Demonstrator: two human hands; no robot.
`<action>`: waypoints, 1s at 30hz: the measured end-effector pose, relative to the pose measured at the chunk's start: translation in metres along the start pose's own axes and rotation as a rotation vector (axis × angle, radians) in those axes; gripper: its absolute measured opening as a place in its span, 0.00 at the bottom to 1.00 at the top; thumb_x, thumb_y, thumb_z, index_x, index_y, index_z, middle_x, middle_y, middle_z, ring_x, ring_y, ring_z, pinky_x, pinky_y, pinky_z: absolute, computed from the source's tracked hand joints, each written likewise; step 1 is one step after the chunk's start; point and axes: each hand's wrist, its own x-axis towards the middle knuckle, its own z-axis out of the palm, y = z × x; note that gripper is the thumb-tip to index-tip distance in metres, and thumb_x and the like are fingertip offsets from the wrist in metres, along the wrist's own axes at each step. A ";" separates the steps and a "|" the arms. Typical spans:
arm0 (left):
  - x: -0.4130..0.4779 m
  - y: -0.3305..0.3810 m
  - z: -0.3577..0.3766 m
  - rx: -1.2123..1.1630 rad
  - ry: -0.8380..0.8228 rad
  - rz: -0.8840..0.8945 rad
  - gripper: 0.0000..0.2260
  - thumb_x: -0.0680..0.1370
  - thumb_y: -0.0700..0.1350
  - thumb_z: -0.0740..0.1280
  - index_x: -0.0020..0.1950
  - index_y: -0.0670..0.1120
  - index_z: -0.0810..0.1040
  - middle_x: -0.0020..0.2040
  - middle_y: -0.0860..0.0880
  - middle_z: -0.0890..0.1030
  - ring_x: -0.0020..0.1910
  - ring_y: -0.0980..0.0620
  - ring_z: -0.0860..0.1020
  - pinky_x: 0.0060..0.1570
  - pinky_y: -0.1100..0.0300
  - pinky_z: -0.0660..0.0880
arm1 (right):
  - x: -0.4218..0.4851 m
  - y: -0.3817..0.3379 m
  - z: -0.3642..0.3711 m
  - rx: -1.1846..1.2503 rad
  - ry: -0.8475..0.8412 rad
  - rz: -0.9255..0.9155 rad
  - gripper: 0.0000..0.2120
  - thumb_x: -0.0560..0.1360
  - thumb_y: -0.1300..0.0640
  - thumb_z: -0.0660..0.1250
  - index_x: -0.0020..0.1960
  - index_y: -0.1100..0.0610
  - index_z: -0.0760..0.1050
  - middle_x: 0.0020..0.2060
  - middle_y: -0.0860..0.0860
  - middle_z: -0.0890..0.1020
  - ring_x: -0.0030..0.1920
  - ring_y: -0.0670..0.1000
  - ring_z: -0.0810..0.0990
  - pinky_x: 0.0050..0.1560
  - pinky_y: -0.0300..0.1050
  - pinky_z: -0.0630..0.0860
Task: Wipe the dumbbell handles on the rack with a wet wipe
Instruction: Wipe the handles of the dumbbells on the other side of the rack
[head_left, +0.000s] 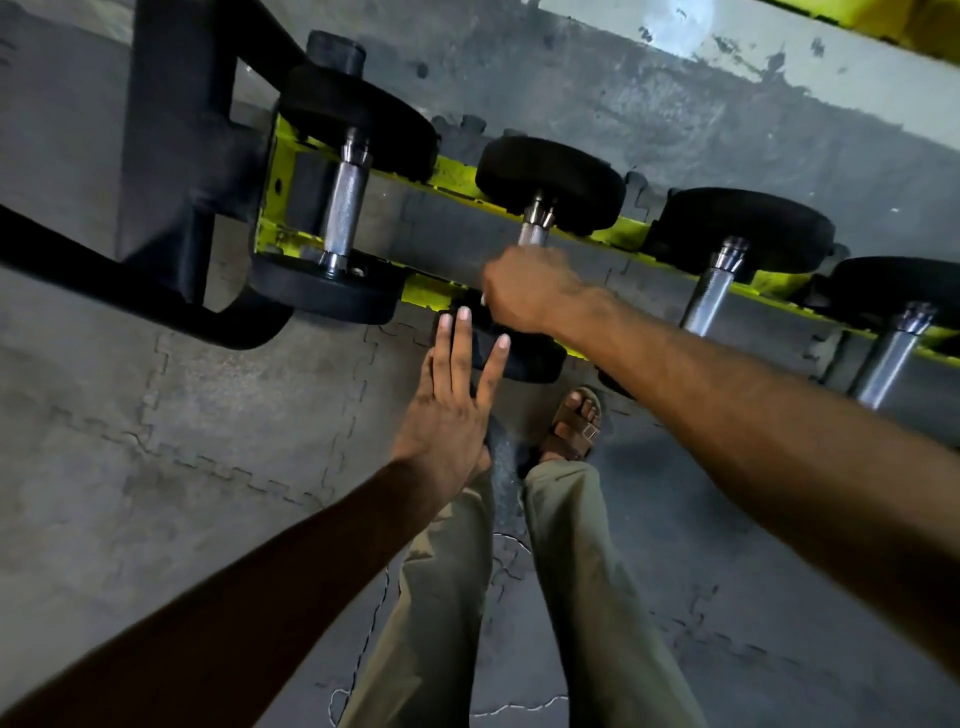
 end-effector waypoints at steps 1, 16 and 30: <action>-0.001 0.000 -0.001 0.000 -0.001 -0.004 0.63 0.75 0.75 0.63 0.77 0.37 0.22 0.75 0.24 0.28 0.79 0.24 0.37 0.80 0.38 0.54 | -0.001 -0.002 -0.005 -0.002 -0.097 -0.079 0.12 0.78 0.55 0.62 0.58 0.55 0.80 0.53 0.56 0.83 0.54 0.60 0.82 0.42 0.48 0.70; -0.004 0.002 0.000 -0.026 0.010 -0.017 0.60 0.77 0.71 0.64 0.77 0.38 0.22 0.76 0.24 0.28 0.80 0.25 0.36 0.80 0.39 0.55 | 0.018 -0.017 -0.031 0.025 -0.405 -0.037 0.10 0.77 0.59 0.63 0.55 0.56 0.80 0.55 0.56 0.83 0.49 0.58 0.80 0.47 0.48 0.77; -0.003 0.000 0.005 -0.021 0.003 0.000 0.64 0.73 0.74 0.66 0.78 0.38 0.23 0.76 0.24 0.29 0.79 0.24 0.37 0.80 0.38 0.56 | 0.000 -0.007 -0.006 -0.078 -0.173 -0.159 0.10 0.78 0.55 0.62 0.53 0.56 0.80 0.50 0.57 0.84 0.53 0.60 0.83 0.43 0.48 0.74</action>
